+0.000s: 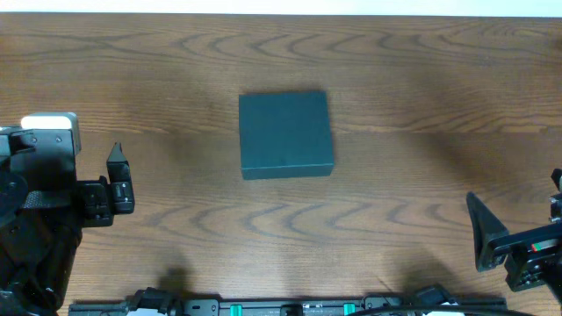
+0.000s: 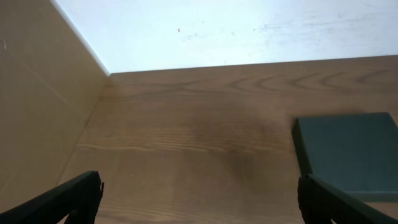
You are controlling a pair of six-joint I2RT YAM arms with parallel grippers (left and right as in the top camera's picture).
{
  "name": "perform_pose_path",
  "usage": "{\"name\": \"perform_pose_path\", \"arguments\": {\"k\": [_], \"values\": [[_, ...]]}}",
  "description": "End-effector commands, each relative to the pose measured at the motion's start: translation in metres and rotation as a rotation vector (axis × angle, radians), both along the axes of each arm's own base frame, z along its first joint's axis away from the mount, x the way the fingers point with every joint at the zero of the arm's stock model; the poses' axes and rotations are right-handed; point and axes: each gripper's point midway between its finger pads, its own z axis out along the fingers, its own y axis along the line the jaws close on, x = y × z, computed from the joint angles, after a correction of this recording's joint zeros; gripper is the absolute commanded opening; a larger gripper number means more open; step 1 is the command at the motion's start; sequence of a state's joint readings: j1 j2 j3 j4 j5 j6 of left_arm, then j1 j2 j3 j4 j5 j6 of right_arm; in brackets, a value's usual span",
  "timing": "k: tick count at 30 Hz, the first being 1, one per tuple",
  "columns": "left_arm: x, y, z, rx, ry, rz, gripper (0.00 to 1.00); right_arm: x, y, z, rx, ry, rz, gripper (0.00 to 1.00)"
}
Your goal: Pack container
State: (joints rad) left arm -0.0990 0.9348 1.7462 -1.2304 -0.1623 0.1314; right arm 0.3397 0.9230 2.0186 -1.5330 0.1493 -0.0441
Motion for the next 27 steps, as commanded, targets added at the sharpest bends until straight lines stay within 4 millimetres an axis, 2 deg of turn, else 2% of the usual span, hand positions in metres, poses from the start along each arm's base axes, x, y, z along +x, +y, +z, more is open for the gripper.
{"name": "perform_pose_path", "arguments": {"k": [1, 17, 20, 23, 27], "values": [[-0.001, 0.003, -0.001, 0.008, 0.001, 0.013, 0.99, -0.001, 0.002, -0.005, 0.0, 0.024, 0.011, 0.99], [-0.001, 0.003, -0.001, 0.008, 0.002, 0.013, 0.99, -0.009, -0.001, -0.021, -0.025, 0.096, 0.011, 0.99], [-0.001, 0.003, -0.001, 0.008, 0.002, 0.013, 0.99, -0.009, -0.011, -0.023, -0.063, 0.097, -0.034, 0.99], [-0.001, 0.003, -0.001, 0.008, 0.002, 0.013, 0.99, -0.01, -0.016, -0.02, -0.018, 0.078, -0.091, 0.99], [-0.001, 0.003, -0.001, 0.008, 0.002, 0.013, 0.99, -0.011, -0.016, -0.027, 0.042, 0.042, -0.126, 0.99]]}}
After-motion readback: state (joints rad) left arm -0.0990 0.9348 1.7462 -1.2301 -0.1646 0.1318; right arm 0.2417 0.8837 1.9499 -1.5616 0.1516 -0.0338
